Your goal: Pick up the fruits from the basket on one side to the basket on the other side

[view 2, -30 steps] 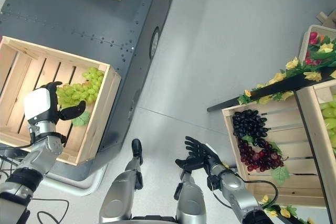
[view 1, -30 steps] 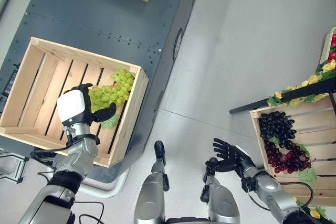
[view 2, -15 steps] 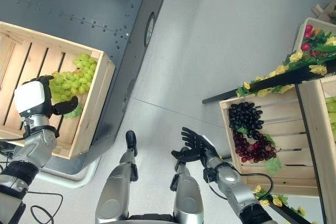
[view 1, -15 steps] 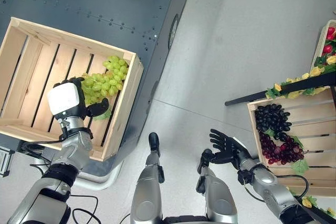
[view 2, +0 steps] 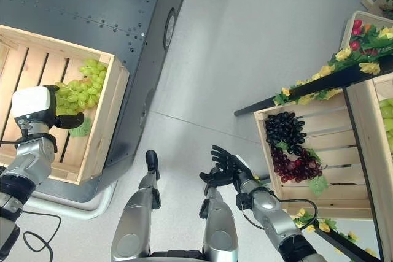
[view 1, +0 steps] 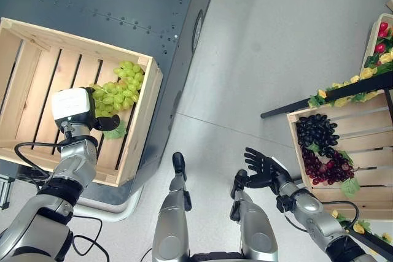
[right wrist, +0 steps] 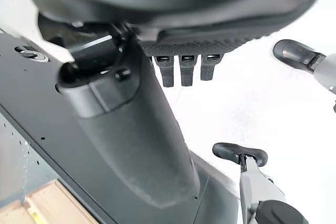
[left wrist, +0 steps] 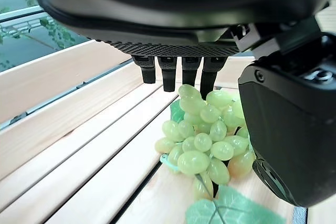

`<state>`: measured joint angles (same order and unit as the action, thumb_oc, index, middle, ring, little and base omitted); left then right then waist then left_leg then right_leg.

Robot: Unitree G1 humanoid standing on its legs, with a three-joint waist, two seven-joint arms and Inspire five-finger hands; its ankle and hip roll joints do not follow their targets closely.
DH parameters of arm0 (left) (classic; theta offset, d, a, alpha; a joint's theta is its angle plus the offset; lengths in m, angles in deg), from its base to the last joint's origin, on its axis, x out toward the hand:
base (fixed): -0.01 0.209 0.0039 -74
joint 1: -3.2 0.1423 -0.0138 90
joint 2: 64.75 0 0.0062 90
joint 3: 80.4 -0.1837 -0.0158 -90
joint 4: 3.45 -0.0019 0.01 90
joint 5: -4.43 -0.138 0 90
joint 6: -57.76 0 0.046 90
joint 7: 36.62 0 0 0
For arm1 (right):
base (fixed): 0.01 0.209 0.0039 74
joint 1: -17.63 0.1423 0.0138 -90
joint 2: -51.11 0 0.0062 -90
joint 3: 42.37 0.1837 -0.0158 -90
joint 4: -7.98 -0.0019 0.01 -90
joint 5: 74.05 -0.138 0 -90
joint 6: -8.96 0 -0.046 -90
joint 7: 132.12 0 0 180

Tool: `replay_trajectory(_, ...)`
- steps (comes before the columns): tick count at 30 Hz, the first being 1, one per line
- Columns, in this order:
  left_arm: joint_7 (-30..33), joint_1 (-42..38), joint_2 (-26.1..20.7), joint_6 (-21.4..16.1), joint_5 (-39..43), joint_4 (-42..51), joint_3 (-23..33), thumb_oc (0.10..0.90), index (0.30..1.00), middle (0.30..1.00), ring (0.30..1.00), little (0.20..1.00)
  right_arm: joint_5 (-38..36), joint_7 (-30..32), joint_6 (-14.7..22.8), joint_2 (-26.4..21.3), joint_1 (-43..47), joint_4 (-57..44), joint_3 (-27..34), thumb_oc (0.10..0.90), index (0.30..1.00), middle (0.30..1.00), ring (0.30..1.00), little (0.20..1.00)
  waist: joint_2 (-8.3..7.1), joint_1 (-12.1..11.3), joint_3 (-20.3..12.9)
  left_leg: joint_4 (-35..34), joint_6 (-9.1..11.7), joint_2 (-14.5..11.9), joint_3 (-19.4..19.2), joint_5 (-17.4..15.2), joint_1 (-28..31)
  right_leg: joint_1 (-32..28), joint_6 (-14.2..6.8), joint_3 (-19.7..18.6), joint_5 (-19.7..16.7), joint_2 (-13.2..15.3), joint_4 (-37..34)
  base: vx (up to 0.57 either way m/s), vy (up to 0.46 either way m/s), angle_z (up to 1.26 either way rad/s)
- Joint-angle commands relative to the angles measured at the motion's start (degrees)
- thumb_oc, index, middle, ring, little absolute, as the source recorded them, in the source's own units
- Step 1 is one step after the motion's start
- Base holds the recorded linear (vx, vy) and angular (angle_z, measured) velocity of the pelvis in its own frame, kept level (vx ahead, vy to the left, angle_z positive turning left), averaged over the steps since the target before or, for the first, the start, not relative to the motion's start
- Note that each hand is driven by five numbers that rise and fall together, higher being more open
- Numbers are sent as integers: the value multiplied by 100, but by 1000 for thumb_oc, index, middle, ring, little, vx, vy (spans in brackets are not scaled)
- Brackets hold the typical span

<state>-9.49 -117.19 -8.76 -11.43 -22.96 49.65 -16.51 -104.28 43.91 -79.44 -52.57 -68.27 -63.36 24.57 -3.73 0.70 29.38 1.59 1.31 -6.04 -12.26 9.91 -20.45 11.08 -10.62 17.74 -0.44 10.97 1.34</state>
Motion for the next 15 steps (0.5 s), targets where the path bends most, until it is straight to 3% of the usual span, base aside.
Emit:
replay_trajectory(1,1048,-661,-336,613,-55,-262,412,800,900,900,900,900,-381,152,392,-322,17,-553,-12,800,900,900,900,900,-158,32,42,1497,386,-48,-87,-853,-612,429,271,-50,-18,49,620,3,-18,-5)
replay_trajectory(8,1472,-720,-63,647,-188,-309,601,800,900,900,900,900,-408,260,398,-173,73,-559,-136,800,900,900,900,900,-249,14,42,1565,384,-39,-74,-904,-697,544,255,-37,-45,40,655,0,-3,-1)
replay_trajectory(12,1086,-768,-39,462,-372,-271,532,800,900,900,900,900,-368,288,389,-152,104,-558,-144,800,900,900,900,900,-253,24,42,1579,368,-35,-80,-910,-726,607,250,-37,-50,38,695,0,0,0)
replay_trajectory(15,307,-879,-51,444,-547,-348,338,800,900,900,900,900,-324,337,327,-149,195,-603,-109,800,900,900,900,900,-255,59,42,1577,358,-18,-98,-905,-779,698,241,-60,-78,30,701,-12,21,-2)
